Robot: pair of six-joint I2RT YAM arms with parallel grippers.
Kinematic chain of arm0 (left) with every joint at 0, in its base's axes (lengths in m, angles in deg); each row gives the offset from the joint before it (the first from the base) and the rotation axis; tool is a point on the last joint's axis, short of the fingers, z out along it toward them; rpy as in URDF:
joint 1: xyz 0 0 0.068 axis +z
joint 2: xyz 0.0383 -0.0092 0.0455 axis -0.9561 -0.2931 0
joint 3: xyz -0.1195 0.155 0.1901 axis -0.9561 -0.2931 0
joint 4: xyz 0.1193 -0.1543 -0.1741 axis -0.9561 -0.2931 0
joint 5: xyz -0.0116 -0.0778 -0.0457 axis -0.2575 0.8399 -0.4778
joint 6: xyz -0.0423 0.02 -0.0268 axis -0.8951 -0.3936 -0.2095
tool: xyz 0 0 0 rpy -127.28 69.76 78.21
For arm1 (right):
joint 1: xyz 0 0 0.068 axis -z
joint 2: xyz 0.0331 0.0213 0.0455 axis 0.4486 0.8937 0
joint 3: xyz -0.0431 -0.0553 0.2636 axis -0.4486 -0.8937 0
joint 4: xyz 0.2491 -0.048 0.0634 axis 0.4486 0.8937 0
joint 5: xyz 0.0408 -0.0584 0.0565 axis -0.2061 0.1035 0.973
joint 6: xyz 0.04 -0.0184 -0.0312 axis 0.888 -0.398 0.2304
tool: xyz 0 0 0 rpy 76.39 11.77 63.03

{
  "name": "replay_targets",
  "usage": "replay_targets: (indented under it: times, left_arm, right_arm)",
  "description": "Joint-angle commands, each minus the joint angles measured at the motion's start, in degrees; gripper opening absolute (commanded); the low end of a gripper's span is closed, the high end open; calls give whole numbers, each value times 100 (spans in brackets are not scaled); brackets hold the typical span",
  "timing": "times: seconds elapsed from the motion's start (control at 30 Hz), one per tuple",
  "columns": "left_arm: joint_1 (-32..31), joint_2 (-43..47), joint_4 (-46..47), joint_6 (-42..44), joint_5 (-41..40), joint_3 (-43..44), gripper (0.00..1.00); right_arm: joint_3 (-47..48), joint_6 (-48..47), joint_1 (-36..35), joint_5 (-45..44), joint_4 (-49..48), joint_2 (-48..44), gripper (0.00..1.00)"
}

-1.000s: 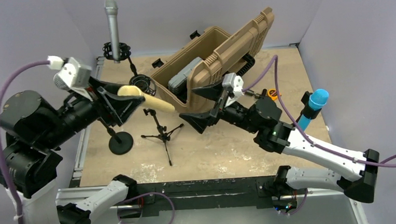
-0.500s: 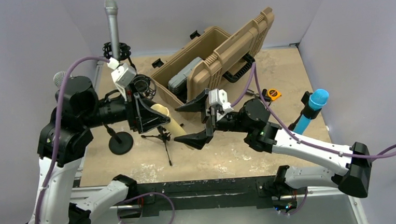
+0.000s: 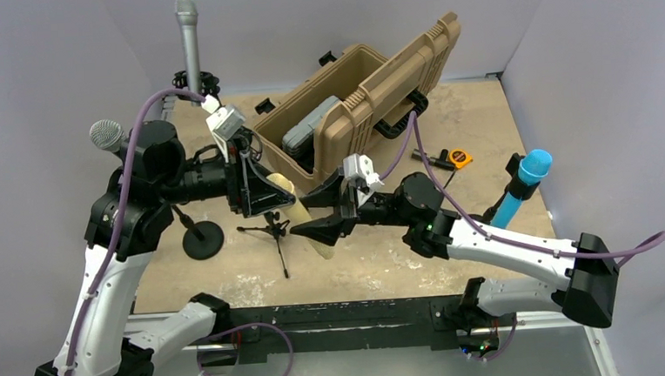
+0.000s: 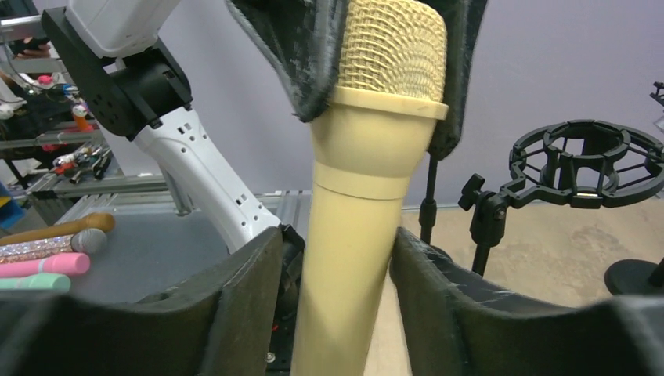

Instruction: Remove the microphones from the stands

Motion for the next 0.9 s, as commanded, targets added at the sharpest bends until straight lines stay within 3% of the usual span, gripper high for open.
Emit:
replay_targets:
  times: [0.0, 0.13, 0.17, 0.27, 0.4, 0.43, 0.63, 0.87]
  left_arm:
    - [-7, 120, 479, -39, 137, -21, 0]
    - [-9, 116, 434, 37, -4, -24, 3]
    - [-10, 97, 346, 107, -65, 31, 13]
    - [-10, 157, 128, 330, -401, 142, 54]
    - [-10, 575, 200, 498, -1429, -31, 91]
    - [-10, 707, 240, 500, -1671, -77, 96]
    - [-10, 1192, 299, 593, -3567, -144, 98]
    - [-7, 1220, -13, 820, -3875, -84, 94]
  right_arm:
    - [-23, 183, -32, -209, -317, 53, 43]
    - [-119, 187, -33, -438, -329, 4, 9]
    - [-133, 184, -33, -485, -317, -3, 2]
    - [-158, 220, -33, -577, -292, -8, 0]
    - [-334, 283, -33, -597, -297, -61, 0]
    - [-398, 302, -37, -656, -265, -87, 0]
    - [-862, 428, -33, -1151, 204, -208, 0]
    - [-1766, 1659, -33, -2703, 407, -195, 0]
